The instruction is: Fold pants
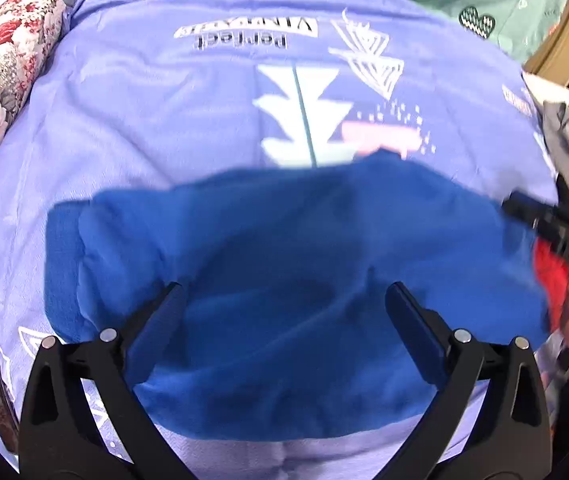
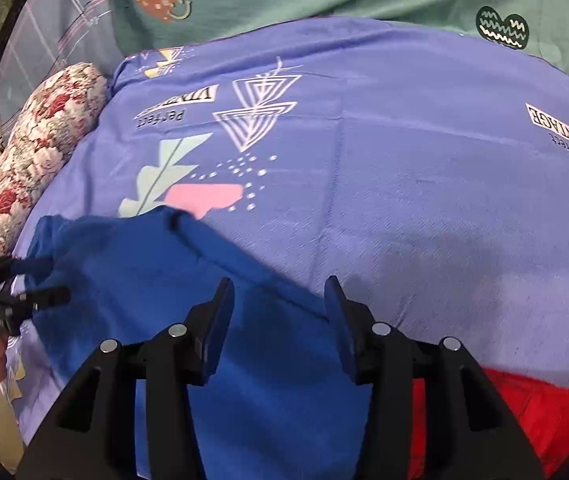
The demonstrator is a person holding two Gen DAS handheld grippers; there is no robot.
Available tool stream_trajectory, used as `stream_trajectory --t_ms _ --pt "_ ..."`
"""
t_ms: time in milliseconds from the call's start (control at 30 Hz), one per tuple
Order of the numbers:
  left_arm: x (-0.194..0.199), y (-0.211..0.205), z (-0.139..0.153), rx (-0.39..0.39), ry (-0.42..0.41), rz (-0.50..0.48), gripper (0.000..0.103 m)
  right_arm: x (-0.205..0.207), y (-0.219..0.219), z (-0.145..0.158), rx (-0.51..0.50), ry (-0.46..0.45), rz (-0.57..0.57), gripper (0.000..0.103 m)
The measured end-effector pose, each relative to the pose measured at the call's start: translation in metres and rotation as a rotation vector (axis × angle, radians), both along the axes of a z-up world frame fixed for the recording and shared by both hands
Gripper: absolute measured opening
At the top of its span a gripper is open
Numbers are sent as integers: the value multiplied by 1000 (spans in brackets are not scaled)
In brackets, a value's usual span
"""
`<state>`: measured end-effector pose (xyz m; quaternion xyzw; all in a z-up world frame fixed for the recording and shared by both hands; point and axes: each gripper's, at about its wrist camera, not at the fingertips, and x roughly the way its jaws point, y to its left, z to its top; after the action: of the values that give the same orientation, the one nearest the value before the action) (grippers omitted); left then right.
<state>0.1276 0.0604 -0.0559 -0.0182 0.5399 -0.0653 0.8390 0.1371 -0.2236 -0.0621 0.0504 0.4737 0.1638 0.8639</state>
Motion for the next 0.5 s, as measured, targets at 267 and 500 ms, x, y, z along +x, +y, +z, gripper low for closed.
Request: stream_trajectory --t_ms 267,500 --pt "26 -1 7 42 -34 77 101 13 69 5 48 24 145 47" --pt "21 20 1 44 -30 122 101 38 119 -11 -95 -10 225 44"
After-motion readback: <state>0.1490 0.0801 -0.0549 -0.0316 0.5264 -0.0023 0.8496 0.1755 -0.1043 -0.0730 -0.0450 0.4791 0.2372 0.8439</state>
